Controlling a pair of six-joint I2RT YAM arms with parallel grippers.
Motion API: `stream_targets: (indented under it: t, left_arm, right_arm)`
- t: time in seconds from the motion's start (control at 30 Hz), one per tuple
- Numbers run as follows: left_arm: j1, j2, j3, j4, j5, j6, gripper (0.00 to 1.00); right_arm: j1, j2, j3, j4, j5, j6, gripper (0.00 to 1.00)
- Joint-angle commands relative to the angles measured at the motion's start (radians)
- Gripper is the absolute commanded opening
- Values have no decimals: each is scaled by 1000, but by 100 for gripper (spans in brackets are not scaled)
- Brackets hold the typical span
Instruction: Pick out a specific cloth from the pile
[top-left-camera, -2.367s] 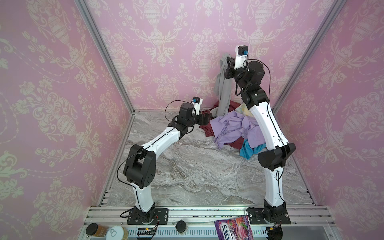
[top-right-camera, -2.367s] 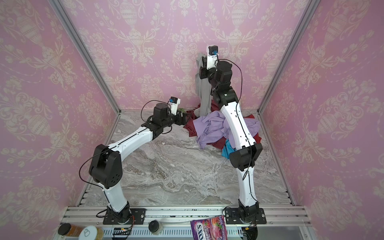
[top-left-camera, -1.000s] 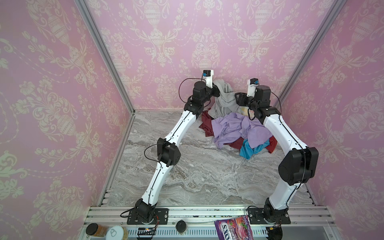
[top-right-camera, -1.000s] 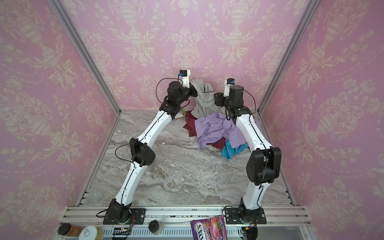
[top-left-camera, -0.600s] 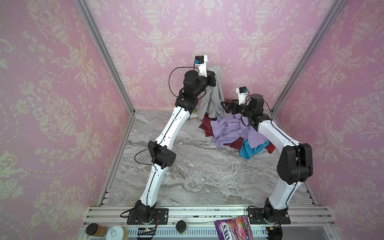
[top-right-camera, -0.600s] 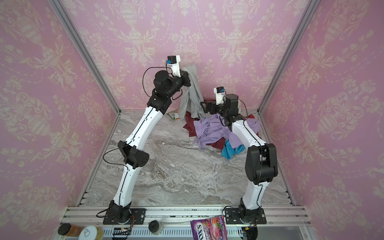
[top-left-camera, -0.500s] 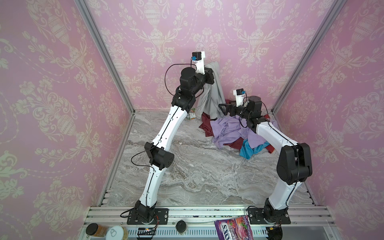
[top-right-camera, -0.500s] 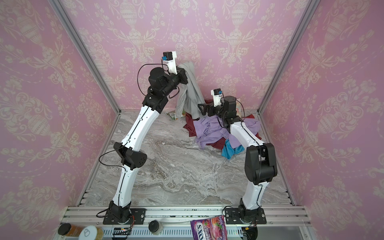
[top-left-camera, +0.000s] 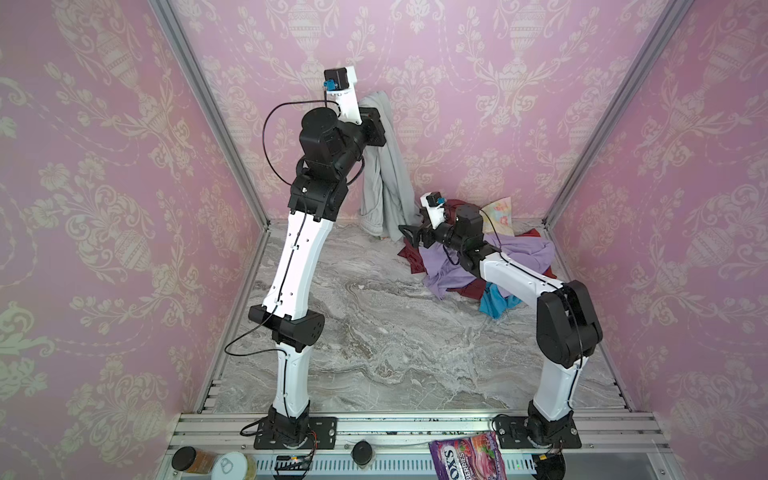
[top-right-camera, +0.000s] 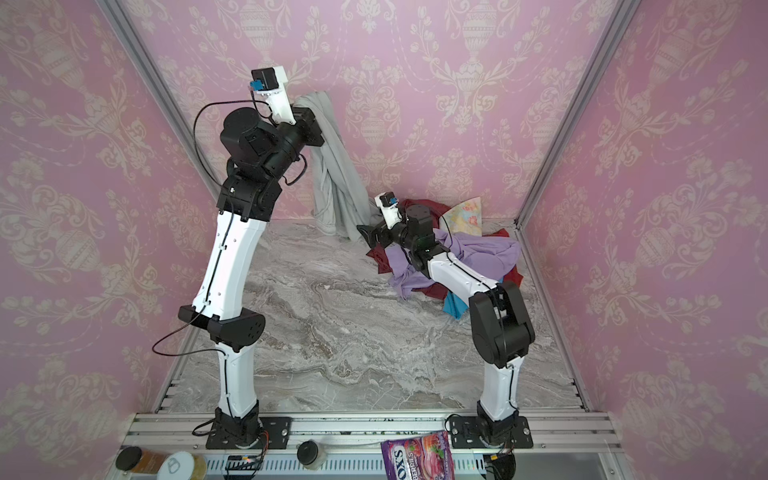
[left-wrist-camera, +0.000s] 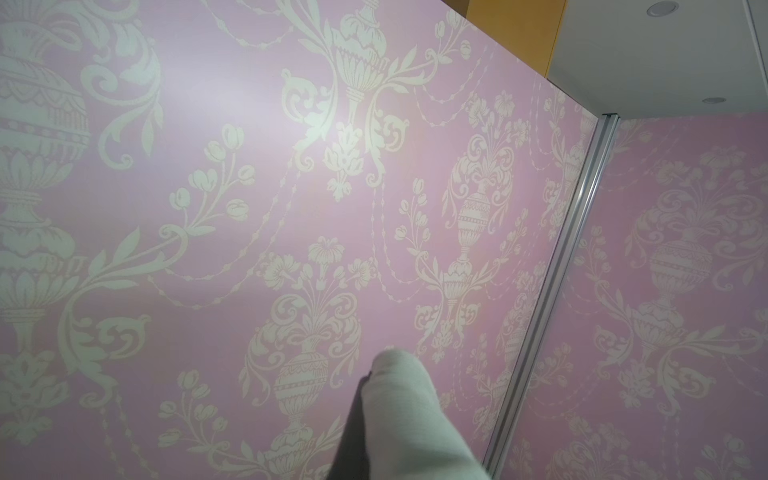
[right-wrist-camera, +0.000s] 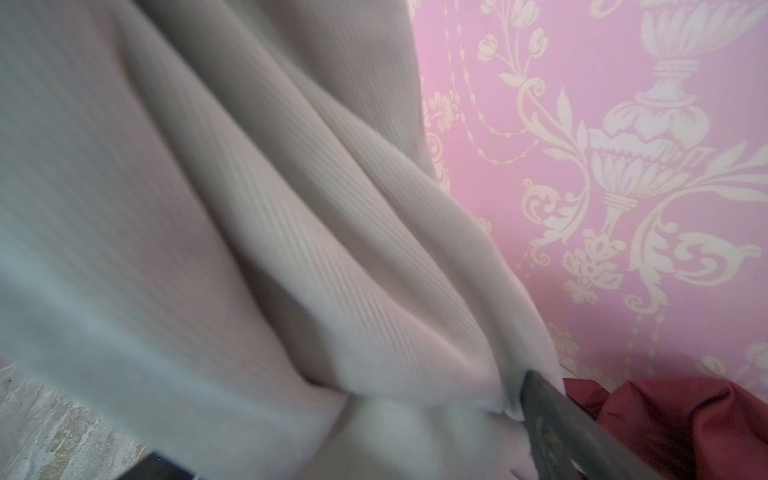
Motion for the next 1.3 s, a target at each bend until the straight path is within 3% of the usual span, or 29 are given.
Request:
stream_targets:
  t: [0.0,0.17,0.2,0.23,0.3,0.33,0.37,0.47,0.7,1.0,1.27]
  left_arm:
    - [-3,-86,39,-19,-38,45,0]
    - [3,-155,33,-100,-76,78,0]
    - [3,-170,33,-120,-86,86,0]
    - [5,-184,32,-144,-101,101,0]
    - [8,-215,25,-195,-141,128,0]
    - [16,-238,1,-213,-156,135,0]
    - [23,-262,-26,-222,-170,142,0]
    - [46,-358,-153,-235,-246,180,0]
    - [230,-536,-439,-294,-283,150,0]
    - [502,-697,-801,-279,-248,115,0]
    - [553,-764,-955,-299,-257,144,0]
  right_arm:
    - [36,94,67,27,75,-54,100]
    - [130,249,230,18,124,-103,99]
    - [150,282,270,26,168,-116,94]
    - [166,307,299,54,225,-118,84]
    - [188,334,356,77,283,-102,43]
    - [198,339,406,33,314,-89,10]
    - [207,339,445,-4,337,-72,0]
    - [228,298,485,-32,340,-43,0]
    - [280,223,641,-208,272,139,0]
    - [410,335,923,-337,169,347,0]
    - [522,443,974,-283,166,390,0]
